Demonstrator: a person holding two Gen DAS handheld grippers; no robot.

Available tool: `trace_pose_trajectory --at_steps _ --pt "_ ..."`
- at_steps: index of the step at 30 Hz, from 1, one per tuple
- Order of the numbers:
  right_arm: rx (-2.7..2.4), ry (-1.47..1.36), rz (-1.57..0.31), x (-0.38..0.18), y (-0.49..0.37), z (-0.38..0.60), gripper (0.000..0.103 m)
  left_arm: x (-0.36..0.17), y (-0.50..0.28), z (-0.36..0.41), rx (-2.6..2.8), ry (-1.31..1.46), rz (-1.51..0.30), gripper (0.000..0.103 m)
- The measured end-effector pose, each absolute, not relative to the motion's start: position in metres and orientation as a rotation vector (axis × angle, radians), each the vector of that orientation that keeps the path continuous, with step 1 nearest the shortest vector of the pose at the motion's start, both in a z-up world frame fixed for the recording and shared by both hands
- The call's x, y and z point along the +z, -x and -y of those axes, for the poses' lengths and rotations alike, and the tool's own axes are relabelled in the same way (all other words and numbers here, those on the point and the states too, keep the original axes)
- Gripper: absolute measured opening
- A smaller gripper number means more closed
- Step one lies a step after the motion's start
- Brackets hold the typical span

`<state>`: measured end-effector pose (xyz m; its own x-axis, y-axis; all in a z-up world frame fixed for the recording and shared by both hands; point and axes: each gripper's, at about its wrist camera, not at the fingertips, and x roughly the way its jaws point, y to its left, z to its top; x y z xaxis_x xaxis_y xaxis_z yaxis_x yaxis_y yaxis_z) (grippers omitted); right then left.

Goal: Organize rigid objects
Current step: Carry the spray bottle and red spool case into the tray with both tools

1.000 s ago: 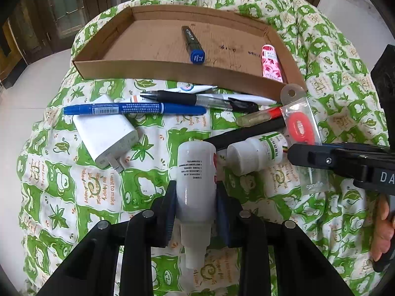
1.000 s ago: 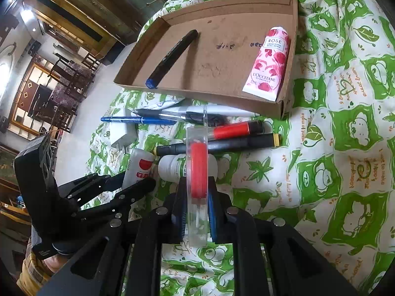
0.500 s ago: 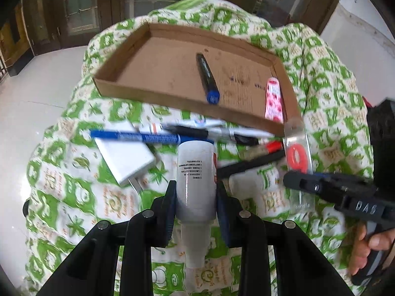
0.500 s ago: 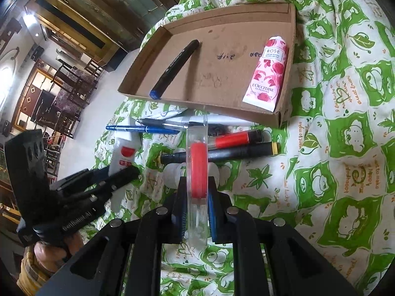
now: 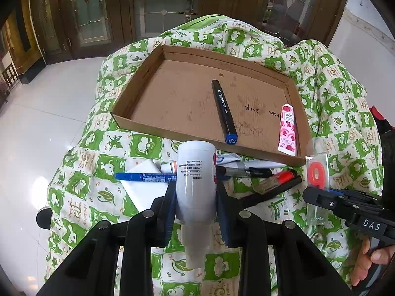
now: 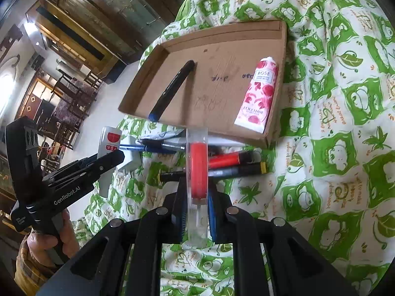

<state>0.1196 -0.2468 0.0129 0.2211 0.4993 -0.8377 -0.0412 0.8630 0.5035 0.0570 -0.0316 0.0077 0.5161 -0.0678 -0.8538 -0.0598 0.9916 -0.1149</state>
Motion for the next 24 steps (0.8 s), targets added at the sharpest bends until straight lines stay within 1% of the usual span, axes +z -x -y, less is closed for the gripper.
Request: trace_pose_trajectory --at_steps 8,18,24 --pt "0.373 -0.455 -1.279 0.018 -0.129 0.256 0.014 0.011 -0.073 0.047 -0.078 0.183 -1.034 0.031" --pt "0.35 -0.539 -1.263 0.017 -0.148 0.272 0.014 0.03 -0.141 0.072 -0.149 0.195 -1.025 0.031" --pt "0.325 -0.579 -1.243 0.016 -0.166 0.282 0.014 0.011 -0.174 0.089 -0.168 0.197 -1.07 0.031"
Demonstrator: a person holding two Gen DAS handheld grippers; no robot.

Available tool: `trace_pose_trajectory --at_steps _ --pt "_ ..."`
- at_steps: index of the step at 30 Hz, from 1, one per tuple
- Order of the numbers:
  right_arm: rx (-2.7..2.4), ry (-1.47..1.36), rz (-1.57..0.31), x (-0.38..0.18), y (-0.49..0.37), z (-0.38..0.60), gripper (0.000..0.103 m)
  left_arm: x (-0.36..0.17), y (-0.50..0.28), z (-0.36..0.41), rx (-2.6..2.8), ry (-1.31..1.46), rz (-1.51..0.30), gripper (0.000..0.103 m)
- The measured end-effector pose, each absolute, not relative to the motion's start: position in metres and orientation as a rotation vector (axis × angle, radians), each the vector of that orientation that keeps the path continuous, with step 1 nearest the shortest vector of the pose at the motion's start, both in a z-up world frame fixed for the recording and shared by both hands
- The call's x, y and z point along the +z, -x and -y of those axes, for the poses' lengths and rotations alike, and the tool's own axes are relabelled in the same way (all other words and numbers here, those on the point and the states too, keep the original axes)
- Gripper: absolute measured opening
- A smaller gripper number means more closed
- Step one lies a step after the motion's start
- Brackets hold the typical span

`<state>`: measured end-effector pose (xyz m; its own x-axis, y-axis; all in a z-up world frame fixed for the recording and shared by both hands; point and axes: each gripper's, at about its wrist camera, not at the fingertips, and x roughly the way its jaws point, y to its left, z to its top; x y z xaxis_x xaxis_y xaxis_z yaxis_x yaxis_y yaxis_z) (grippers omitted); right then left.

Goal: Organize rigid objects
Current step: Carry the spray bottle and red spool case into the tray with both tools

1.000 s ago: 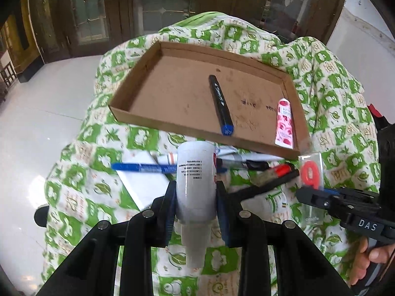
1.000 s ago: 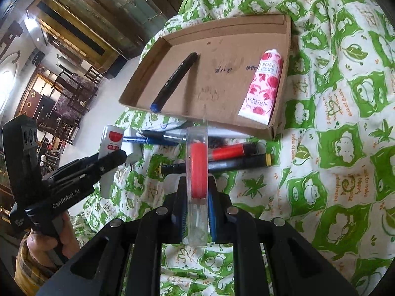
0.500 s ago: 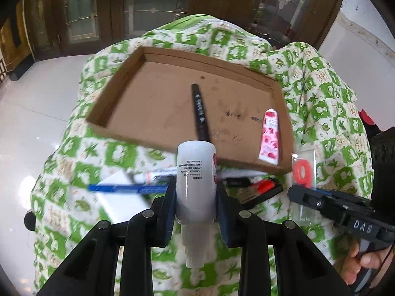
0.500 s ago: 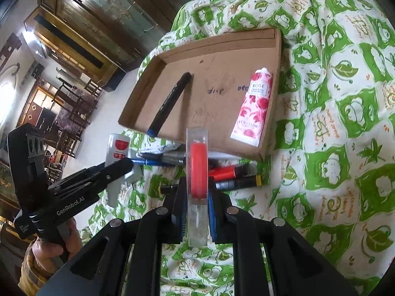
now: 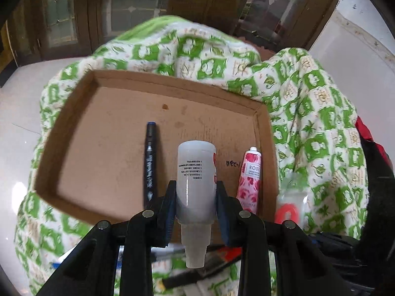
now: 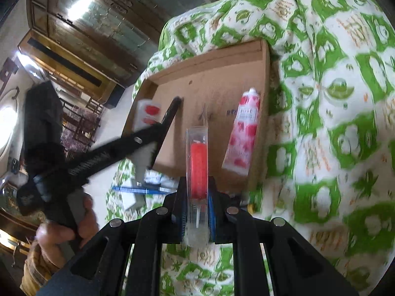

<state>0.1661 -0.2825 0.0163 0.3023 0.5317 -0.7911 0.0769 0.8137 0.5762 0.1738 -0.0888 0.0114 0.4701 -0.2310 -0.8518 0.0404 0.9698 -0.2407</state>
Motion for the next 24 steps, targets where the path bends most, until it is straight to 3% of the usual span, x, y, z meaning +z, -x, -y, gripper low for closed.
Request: trace_pose_trajectory --at_steps 24 --pt "0.313 -0.485 -1.317 -0.025 -0.237 0.238 0.014 -0.028 -0.208 0.055 -0.054 0.092 -1.116 0.031"
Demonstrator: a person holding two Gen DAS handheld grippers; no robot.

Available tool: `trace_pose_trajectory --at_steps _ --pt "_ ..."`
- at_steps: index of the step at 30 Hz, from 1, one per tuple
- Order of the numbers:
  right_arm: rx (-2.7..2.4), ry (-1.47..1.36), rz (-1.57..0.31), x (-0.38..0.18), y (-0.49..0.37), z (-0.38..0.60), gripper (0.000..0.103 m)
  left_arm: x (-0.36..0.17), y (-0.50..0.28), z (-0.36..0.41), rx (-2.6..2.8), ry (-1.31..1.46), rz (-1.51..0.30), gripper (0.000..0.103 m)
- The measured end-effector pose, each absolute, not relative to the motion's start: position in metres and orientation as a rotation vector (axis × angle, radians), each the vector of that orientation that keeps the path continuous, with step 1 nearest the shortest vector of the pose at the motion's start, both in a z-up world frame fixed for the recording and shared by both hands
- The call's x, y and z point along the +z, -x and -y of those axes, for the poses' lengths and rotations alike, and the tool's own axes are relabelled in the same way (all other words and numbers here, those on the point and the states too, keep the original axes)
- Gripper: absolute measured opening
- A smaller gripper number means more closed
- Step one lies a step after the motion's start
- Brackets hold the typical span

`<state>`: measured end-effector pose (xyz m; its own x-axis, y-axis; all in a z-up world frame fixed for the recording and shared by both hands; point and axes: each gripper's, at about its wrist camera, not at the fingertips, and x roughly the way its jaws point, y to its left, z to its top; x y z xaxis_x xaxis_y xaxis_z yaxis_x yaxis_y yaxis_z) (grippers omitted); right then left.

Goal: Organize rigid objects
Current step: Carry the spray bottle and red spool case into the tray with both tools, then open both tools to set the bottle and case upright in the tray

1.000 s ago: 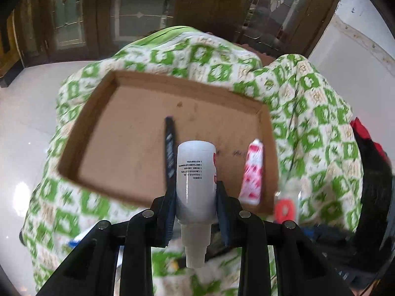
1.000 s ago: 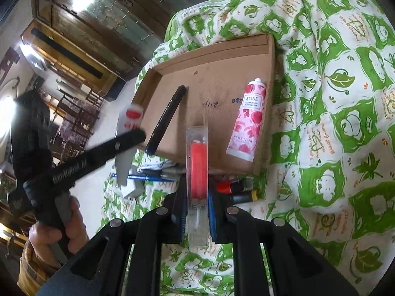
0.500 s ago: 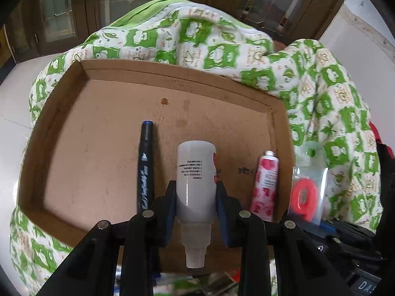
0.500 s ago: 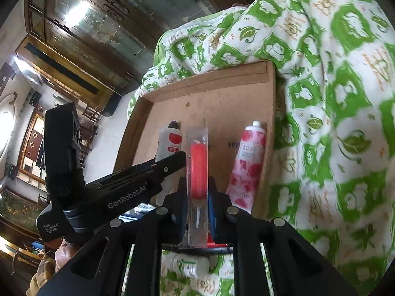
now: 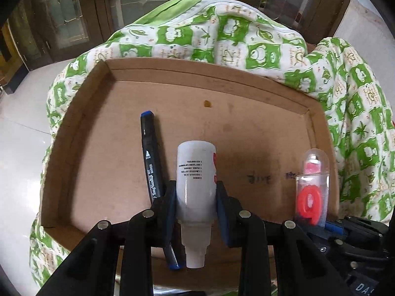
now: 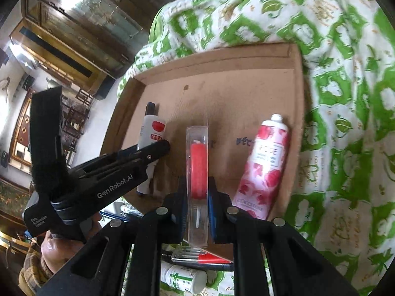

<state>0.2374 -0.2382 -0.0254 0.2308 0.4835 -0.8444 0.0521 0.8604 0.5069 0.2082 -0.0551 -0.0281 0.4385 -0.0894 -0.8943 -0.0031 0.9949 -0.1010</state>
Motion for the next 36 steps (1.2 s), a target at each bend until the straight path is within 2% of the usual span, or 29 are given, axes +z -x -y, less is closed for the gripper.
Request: trace_pose_trajectory --at_steps 15,18,19,24,28,29,33,36 --pt "0.31 -0.447 -1.329 -0.042 -0.245 0.225 0.015 -0.033 -0.205 0.042 -0.015 0.07 -1.081 0.031" --pt "0.305 -0.428 -1.322 -0.041 -0.244 0.224 0.018 -0.028 -0.2 0.044 -0.011 0.069 -1.075 0.032" --pt "0.305 -0.421 -1.316 -0.04 -0.243 0.224 0.022 -0.027 -0.199 0.043 -0.011 0.073 -1.076 0.034" --pt "0.302 -0.365 -1.271 -0.032 -0.241 0.219 0.033 -0.017 -0.191 0.047 0.0 0.073 -1.058 0.058" --pt "0.295 -0.368 -1.236 -0.025 -0.239 0.223 0.041 -0.006 -0.177 0.047 -0.002 0.081 -1.045 0.061" --pt "0.291 -0.378 -1.227 -0.023 -0.237 0.226 0.044 -0.002 -0.171 0.046 -0.003 0.087 -1.038 0.064" --pt "0.289 -0.413 -1.203 -0.013 -0.227 0.236 0.047 0.012 -0.142 0.035 -0.008 0.114 -1.018 0.073" --pt "0.283 -0.43 -1.185 -0.007 -0.219 0.242 0.056 0.016 -0.112 0.019 0.004 0.151 -1.007 0.073"
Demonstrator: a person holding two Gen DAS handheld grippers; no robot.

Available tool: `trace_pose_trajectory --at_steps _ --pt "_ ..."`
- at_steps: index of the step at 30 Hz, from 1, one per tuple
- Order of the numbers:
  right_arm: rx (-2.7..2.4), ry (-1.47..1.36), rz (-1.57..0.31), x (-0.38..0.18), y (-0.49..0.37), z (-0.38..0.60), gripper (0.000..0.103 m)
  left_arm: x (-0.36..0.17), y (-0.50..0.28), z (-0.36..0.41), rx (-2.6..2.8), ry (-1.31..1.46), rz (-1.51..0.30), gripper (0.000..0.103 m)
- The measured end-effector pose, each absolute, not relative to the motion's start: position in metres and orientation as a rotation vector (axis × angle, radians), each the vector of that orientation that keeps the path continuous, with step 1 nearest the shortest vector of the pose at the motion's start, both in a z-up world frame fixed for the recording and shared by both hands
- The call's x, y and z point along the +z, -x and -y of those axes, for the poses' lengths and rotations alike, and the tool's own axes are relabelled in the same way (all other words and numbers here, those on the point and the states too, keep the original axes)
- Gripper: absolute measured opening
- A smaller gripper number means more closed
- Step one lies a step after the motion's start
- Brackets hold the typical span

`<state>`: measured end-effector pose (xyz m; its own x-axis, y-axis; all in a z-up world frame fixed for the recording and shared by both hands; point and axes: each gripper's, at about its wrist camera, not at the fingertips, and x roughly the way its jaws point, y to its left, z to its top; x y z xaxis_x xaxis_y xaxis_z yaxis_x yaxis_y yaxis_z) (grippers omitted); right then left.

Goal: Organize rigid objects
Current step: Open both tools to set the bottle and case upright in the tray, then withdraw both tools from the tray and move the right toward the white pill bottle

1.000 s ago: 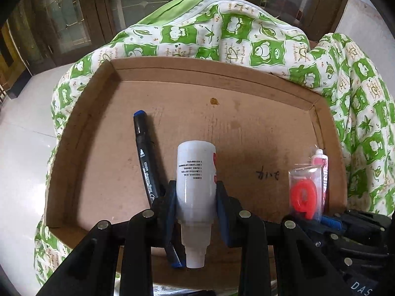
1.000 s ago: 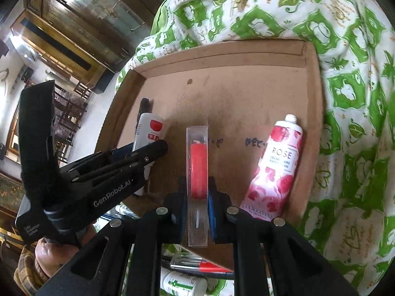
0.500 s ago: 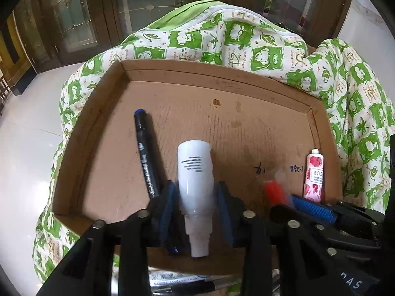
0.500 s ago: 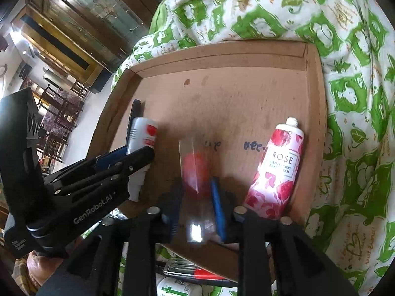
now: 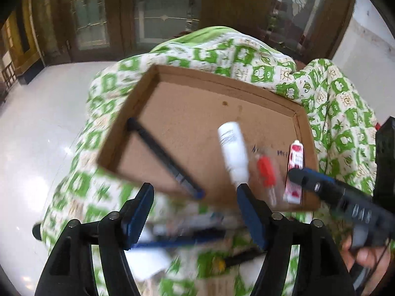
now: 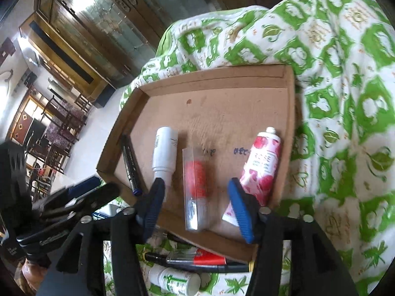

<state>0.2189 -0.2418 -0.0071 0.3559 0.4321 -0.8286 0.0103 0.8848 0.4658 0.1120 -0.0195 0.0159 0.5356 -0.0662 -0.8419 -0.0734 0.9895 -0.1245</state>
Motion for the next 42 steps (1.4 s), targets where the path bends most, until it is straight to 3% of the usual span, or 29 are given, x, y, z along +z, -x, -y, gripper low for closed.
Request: trace_pose_trajectory --at_steps 3,10,25,31,36,37,38,42 --pt "0.284 -0.434 -1.179 -0.003 -0.212 0.243 0.059 0.013 -0.088 0.005 0.057 0.117 -0.993 0.078" --pt "0.348 -0.439 -1.209 0.003 -0.183 0.234 0.065 -0.027 -0.027 -0.028 0.159 0.188 -1.068 0.079" --pt "0.382 -0.365 -1.363 -0.004 -0.125 0.215 0.067 -0.029 -0.027 -0.014 0.147 0.135 -1.068 0.079" --pt "0.386 -0.293 -1.428 -0.018 -0.122 0.188 0.08 -0.031 -0.029 -0.011 0.142 0.133 -1.075 0.079" --pt "0.366 -0.13 -1.434 -0.032 -0.122 0.161 0.08 -0.033 -0.035 -0.007 0.138 0.129 -1.079 0.079" --pt "0.359 -0.114 -1.432 -0.033 -0.122 0.16 0.076 -0.033 -0.037 -0.007 0.141 0.13 -1.08 0.079" --pt "0.349 -0.094 -1.425 -0.033 -0.122 0.159 0.061 -0.032 -0.041 -0.007 0.15 0.129 -1.08 0.079" --pt "0.347 -0.094 -1.422 -0.033 -0.124 0.164 0.062 -0.031 -0.054 -0.006 0.158 0.163 -1.077 0.079"
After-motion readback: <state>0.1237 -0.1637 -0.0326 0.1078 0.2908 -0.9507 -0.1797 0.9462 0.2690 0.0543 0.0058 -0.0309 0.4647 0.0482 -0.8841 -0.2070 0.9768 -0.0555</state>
